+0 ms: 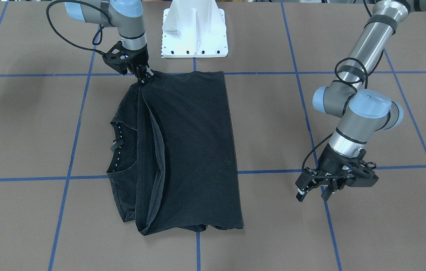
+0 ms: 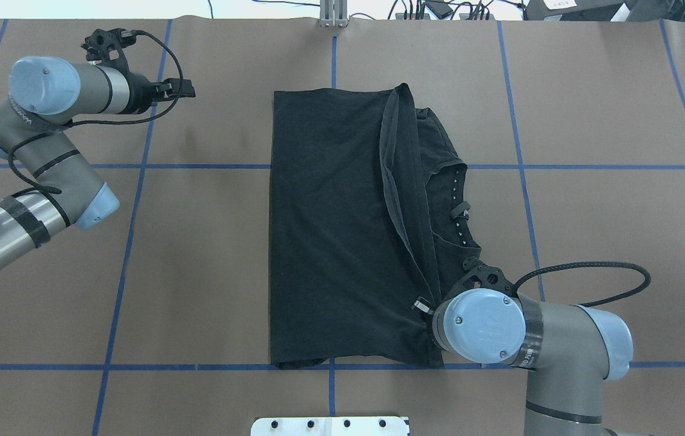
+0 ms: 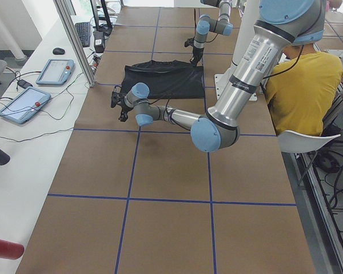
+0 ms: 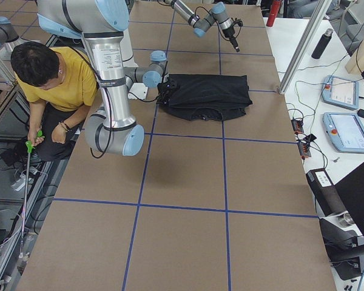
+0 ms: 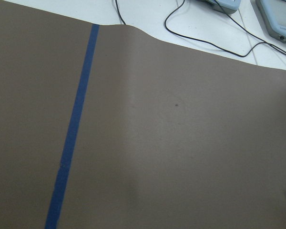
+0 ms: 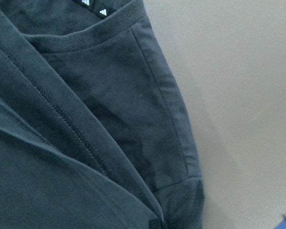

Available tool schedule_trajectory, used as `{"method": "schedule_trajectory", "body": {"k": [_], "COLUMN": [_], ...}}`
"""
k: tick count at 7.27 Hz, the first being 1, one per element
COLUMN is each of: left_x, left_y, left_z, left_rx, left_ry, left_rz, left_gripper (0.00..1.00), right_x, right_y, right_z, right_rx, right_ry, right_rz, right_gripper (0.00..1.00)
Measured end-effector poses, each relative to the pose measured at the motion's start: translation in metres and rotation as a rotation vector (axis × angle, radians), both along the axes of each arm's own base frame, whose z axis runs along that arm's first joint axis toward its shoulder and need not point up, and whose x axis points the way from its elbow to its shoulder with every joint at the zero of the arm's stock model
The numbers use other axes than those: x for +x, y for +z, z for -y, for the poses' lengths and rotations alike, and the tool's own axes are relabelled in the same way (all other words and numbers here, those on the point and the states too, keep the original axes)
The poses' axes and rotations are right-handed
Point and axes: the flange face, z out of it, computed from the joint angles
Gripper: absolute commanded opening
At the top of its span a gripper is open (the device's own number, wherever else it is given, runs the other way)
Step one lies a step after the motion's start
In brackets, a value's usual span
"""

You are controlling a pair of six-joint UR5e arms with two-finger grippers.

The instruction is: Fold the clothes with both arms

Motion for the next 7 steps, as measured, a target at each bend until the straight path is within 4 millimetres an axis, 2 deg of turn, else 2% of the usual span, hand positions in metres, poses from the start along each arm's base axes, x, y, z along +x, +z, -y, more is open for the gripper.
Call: {"method": "schedule_trajectory", "body": {"k": [1,2,4,5,7], "left_x": [0.000,0.006,0.011,0.021,0.075], "left_y": [-0.013,-0.027,-0.051,-0.063,-0.073], "left_z": [-0.025,-0.064,-0.165,-0.209,-0.292], "left_rx": [-0.046,-0.103,-0.232,-0.310,-0.512], "left_ry": [0.010,0.035,0.097,0.117,0.153], "left_rz": [-0.084,-0.176,-0.341,-0.409,-0.504], "left_gripper": [0.98,0.99,0.99,0.99,0.89], "right_x": [0.004,0.010,0.018,0.019,0.019], "right_y": [-0.001,-0.002,-0.003,-0.005,-0.008], "right_z": [-0.001,-0.003,-0.007,-0.008,-0.009], "right_rx": [-0.001,-0.004,-0.015,-0.017,-0.018], "right_ry": [-0.001,-0.004,-0.016,-0.019,-0.024], "right_rz": [0.004,0.010,0.020,0.023,0.031], "right_gripper": [0.00,0.00,0.00,0.00,0.00]}}
